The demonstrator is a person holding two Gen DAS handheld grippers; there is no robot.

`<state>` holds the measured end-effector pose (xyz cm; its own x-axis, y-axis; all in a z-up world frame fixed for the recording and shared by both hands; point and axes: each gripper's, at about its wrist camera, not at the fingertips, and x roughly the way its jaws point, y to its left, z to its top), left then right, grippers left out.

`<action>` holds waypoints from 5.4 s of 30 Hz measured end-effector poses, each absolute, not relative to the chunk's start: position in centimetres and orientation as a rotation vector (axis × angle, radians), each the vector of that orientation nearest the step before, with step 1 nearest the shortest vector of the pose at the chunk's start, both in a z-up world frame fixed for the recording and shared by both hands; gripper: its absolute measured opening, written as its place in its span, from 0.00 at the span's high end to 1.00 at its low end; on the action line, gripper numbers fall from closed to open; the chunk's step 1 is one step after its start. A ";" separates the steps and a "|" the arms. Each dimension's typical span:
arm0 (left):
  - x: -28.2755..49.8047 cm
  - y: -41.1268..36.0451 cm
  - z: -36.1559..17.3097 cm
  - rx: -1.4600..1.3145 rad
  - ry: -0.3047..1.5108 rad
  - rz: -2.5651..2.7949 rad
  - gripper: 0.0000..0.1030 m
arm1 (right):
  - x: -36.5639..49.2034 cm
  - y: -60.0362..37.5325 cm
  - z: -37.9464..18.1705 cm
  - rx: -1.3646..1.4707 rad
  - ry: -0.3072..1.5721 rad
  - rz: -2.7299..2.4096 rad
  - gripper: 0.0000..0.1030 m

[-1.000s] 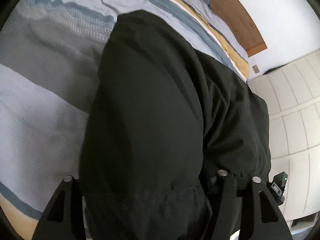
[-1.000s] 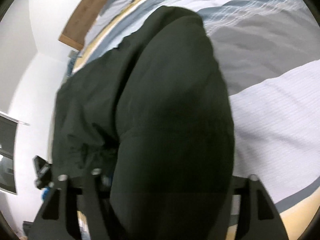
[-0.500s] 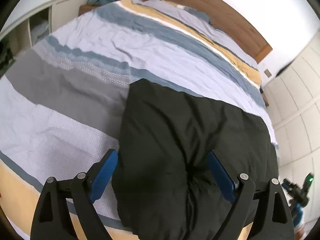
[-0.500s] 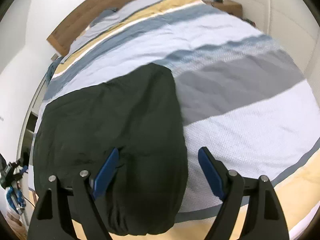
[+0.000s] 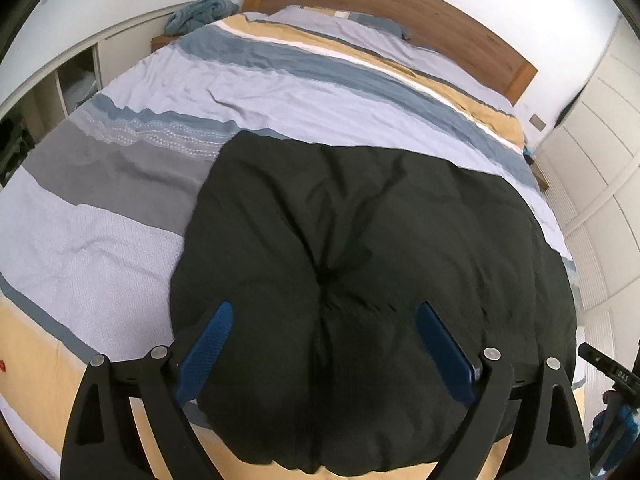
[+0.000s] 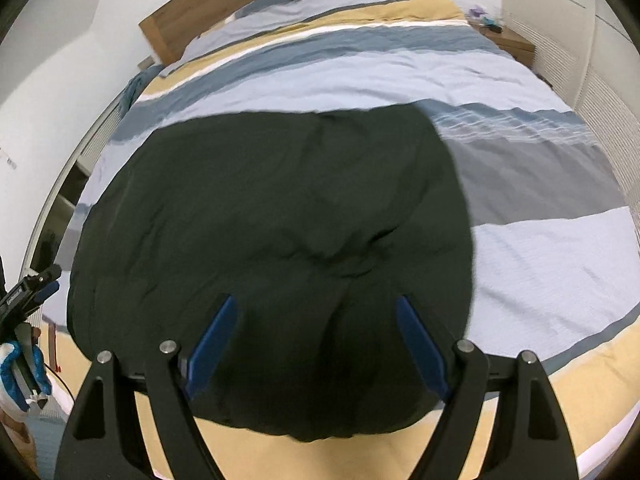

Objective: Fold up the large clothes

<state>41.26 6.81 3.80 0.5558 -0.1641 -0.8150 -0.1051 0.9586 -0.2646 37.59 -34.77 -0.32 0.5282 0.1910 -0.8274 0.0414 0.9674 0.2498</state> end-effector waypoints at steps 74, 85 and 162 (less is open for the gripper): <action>32.6 -2.5 18.6 0.022 0.800 0.039 0.00 | 28.3 -25.7 14.1 0.005 0.791 0.122 0.21; 31.8 -2.6 19.6 0.030 0.793 0.062 0.00 | 27.3 -25.2 14.8 0.001 0.791 0.113 0.21; 27.0 -4.3 13.3 0.077 0.926 0.028 0.00 | 21.5 -26.5 8.9 -0.003 0.900 0.019 0.21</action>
<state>26.95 -4.34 13.35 0.6013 0.0576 -0.7970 0.0090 0.9969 0.0788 21.47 -26.45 8.85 0.6212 0.0153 -0.7835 -0.0178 0.9998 0.0054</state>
